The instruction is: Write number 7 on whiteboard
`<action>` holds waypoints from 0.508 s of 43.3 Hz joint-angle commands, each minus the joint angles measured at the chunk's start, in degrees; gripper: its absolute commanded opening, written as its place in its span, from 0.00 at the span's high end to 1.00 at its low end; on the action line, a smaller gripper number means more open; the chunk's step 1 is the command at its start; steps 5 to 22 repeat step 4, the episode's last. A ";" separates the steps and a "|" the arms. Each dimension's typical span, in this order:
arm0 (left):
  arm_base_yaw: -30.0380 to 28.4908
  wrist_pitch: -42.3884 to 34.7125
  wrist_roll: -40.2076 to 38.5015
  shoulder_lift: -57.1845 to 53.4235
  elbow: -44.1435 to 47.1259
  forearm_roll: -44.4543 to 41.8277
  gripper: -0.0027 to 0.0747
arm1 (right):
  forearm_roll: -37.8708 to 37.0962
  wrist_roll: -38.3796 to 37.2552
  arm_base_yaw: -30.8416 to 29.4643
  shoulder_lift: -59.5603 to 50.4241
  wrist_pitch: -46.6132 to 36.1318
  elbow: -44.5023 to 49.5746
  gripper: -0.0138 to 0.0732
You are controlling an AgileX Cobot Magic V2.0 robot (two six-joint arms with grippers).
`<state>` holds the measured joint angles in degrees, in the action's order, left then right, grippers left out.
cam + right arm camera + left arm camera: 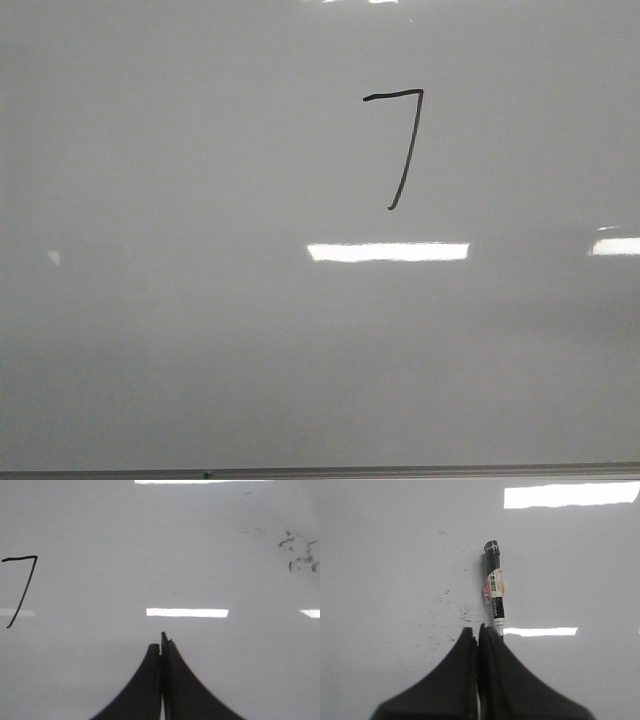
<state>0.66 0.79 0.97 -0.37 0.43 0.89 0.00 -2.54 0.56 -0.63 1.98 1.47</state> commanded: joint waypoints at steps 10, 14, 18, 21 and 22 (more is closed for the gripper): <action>-0.01 -4.80 -0.16 -0.70 0.72 0.47 0.99 | -0.58 0.29 -0.31 -1.02 -4.39 -0.12 0.98; -0.01 -4.80 -0.16 -0.70 0.72 0.47 0.99 | -0.58 0.29 -0.31 -1.02 -4.39 -0.12 0.98; -0.01 -4.80 -0.16 -0.70 0.72 0.47 0.99 | -0.58 0.29 -0.31 -1.02 -4.39 -0.12 0.98; -0.01 -4.80 -0.16 -0.70 0.72 0.47 0.99 | -0.58 0.29 -0.31 -1.02 -4.39 -0.12 0.98; -0.01 -4.80 -0.16 -0.70 0.72 0.47 0.99 | -0.58 0.29 -0.31 -1.02 -4.39 -0.12 0.98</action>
